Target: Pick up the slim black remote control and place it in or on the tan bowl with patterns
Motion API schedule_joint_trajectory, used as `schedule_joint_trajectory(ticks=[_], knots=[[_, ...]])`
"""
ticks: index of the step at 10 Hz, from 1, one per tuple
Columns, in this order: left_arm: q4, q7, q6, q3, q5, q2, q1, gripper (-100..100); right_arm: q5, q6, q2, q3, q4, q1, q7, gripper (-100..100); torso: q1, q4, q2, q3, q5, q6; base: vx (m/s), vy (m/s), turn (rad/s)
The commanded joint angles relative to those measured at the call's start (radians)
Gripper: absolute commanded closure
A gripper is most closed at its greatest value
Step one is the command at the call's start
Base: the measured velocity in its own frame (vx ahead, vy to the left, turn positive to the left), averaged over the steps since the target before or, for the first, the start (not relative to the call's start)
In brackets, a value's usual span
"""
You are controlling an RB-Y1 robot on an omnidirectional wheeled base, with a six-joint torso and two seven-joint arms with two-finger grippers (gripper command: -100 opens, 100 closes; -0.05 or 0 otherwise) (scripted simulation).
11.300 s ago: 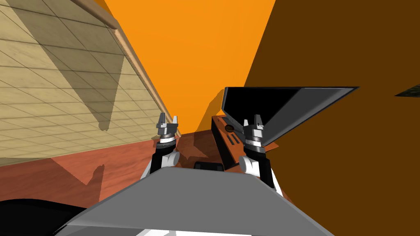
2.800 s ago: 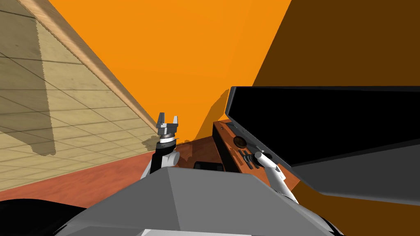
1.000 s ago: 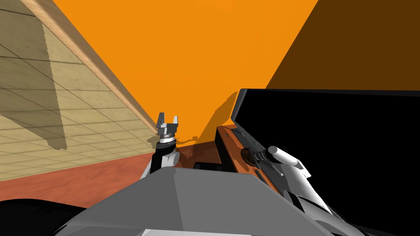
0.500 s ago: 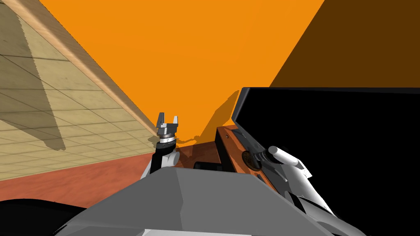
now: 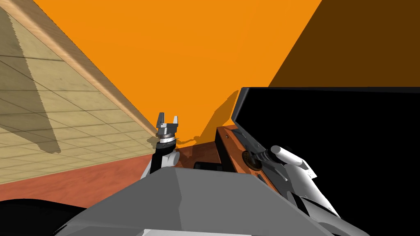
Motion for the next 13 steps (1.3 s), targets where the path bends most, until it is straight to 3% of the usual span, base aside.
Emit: schedule_joint_trajectory(ticks=[1, 6, 7, 8, 13], knots=[[0.000, 0.000, 0.000, 0.000, 0.000, 0.000, 0.000, 0, -0.008, 0.031, -0.016, -0.016, -0.010, -0.002, 0.012, -100, 0.000, 0.000, 0.000, 0.000, 0.000, 0.000, 0.042, 0.060, -0.032], [0.000, 0.000, 0.000, 0.000, 0.000, 0.000, 0.000, 0, -0.035, 0.131, -0.070, -0.073, -0.053, -0.003, 0.046, -100, 0.000, 0.000, 0.000, 0.000, 0.000, 0.000, 0.031, 0.052, -0.050], [0.000, 0.000, 0.000, 0.000, 0.000, 0.000, 0.000, 0, -0.033, 0.115, -0.066, -0.066, -0.042, -0.005, 0.044, -100, 0.001, 0.000, 0.000, 0.000, 0.000, 0.000, 0.011, 0.029, -0.013], [0.000, 0.000, 0.000, 0.000, 0.000, 0.000, 0.000, 0, -0.033, 0.120, -0.067, -0.068, -0.044, -0.005, 0.045, 0, -0.001, 0.000, 0.001, 0.000, 0.000, 0.000, 0.002, 0.006, 0.002], [0.000, 0.000, 0.000, 0.000, 0.000, 0.000, 0.000, 0, -0.033, 0.119, -0.066, -0.067, -0.043, -0.005, 0.045, 0, -0.003, 0.000, 0.002, 0.001, -0.001, 0.000, 0.000, 0.000, 0.000]])
